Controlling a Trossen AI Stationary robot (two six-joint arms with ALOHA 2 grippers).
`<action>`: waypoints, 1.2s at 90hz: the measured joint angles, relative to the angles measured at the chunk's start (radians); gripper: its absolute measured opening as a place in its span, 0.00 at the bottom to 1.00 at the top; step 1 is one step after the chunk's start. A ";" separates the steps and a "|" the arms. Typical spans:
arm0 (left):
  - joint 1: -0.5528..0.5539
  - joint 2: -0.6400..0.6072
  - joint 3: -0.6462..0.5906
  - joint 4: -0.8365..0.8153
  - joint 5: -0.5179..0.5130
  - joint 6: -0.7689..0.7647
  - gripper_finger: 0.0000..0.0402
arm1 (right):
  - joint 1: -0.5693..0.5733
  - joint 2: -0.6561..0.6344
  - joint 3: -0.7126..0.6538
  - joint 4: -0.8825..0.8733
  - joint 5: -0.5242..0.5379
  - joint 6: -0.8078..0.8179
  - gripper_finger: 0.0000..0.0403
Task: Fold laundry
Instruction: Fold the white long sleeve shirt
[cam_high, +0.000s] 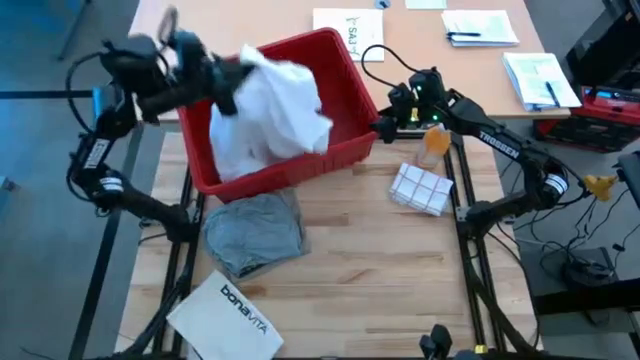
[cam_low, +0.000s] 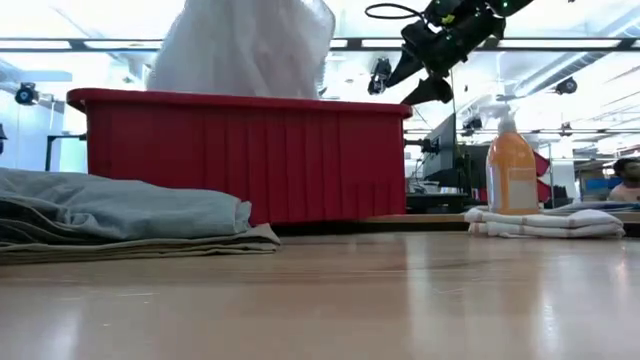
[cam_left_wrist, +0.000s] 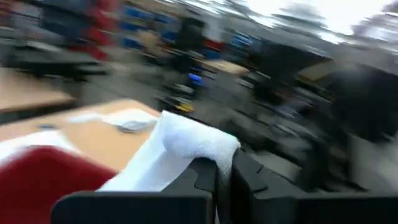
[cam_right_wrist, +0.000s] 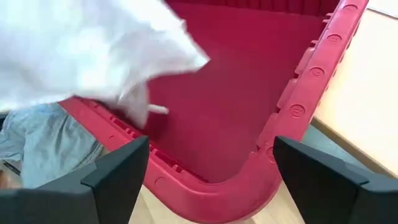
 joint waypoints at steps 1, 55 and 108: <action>-0.024 0.000 -0.006 0.003 0.001 0.003 0.00 | 0.000 0.000 0.000 0.000 0.000 0.000 0.81; -0.880 0.087 -0.533 0.349 -0.236 -0.141 0.00 | 0.000 0.000 0.000 0.000 0.000 0.000 0.82; -0.719 0.344 -1.396 1.618 -0.340 -0.619 0.00 | 0.000 0.000 0.000 0.000 0.000 0.000 0.83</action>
